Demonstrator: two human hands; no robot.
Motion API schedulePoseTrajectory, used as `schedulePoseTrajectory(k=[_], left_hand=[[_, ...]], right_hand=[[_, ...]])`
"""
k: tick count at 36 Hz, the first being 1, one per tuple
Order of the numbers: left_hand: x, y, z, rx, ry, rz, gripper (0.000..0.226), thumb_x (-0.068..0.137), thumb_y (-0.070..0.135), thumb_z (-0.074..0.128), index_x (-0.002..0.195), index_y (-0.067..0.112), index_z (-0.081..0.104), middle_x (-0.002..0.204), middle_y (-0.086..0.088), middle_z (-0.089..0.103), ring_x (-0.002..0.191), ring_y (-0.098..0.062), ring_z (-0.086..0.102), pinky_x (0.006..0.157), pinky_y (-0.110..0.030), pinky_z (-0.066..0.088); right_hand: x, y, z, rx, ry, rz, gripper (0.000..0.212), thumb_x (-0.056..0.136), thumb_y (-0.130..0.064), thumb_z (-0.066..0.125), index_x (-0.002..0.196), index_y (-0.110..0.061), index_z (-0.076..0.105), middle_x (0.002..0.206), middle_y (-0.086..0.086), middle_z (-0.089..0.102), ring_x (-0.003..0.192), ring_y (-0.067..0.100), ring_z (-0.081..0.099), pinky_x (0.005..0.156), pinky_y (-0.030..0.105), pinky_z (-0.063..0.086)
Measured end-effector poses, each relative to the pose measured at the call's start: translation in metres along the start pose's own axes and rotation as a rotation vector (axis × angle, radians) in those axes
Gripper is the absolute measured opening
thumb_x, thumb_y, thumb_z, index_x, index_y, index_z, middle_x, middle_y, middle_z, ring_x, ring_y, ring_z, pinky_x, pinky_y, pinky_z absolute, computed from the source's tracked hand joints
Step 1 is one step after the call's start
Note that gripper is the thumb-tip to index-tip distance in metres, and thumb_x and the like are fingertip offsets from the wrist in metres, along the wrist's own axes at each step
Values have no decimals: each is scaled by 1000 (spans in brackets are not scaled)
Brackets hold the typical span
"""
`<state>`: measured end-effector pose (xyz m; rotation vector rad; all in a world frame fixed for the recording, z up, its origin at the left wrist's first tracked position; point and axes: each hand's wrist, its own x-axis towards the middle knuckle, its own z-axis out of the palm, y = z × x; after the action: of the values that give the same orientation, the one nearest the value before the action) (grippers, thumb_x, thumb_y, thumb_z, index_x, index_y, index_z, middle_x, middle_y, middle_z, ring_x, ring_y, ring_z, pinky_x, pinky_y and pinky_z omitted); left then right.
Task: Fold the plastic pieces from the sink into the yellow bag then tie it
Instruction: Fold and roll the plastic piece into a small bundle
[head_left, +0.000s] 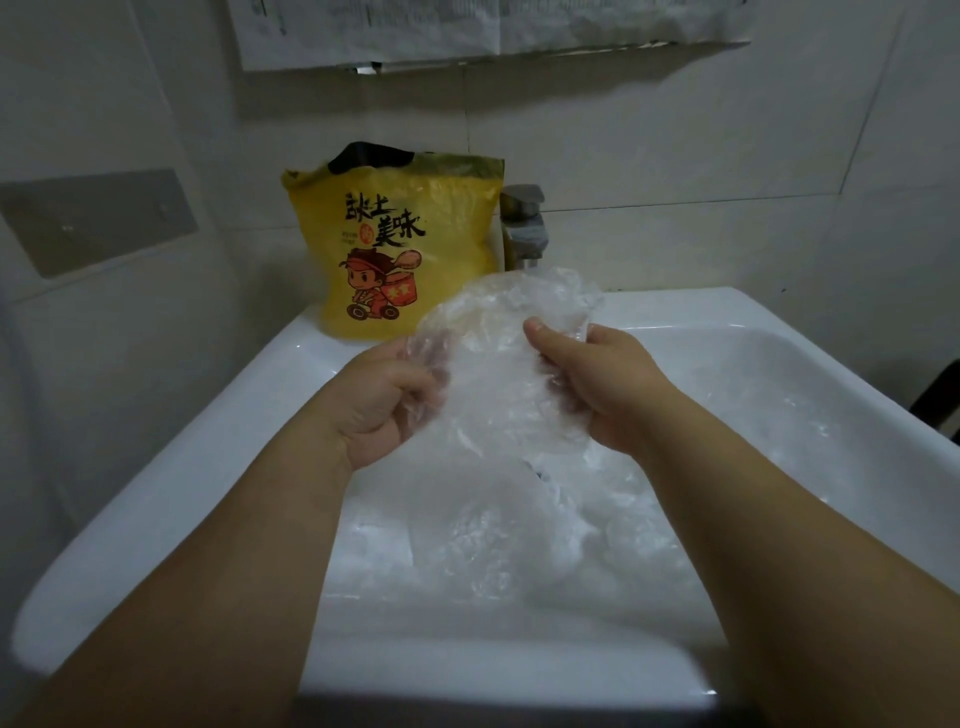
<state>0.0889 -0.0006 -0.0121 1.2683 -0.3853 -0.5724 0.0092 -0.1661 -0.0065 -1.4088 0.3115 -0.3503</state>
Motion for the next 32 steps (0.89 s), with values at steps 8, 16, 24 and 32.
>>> schedulePoseTrajectory(k=[8,16,24,32], left_hand=[[0,5,-9,-42,47,-87,30,78,39,68,98,15,67,83,0,62,74,-15,60,71,-33,48],[12,3,-22,-181,312,60,24,86,37,71,102,19,72,97,4,74,76,-7,60,74,-18,45],[8,4,-19,-193,157,-58,37,87,52,63,106,20,67,68,7,62,53,-4,52,46,-16,46],[7,3,-14,-260,280,116,22,98,20,55,119,23,52,76,2,66,56,-5,63,54,-18,54]], right_hand=[[-1,3,-1,-130,-53,-36,27,84,-35,70,78,-9,64,61,0,62,63,17,56,62,31,46],[-3,3,-1,-110,-143,36,37,86,-26,69,102,7,64,80,14,64,70,23,60,67,35,52],[3,0,-4,71,8,100,27,87,-28,69,97,-3,66,76,8,63,64,18,58,62,30,48],[7,5,-7,-11,170,-13,55,97,-12,49,145,-34,32,90,1,56,80,21,60,78,39,54]])
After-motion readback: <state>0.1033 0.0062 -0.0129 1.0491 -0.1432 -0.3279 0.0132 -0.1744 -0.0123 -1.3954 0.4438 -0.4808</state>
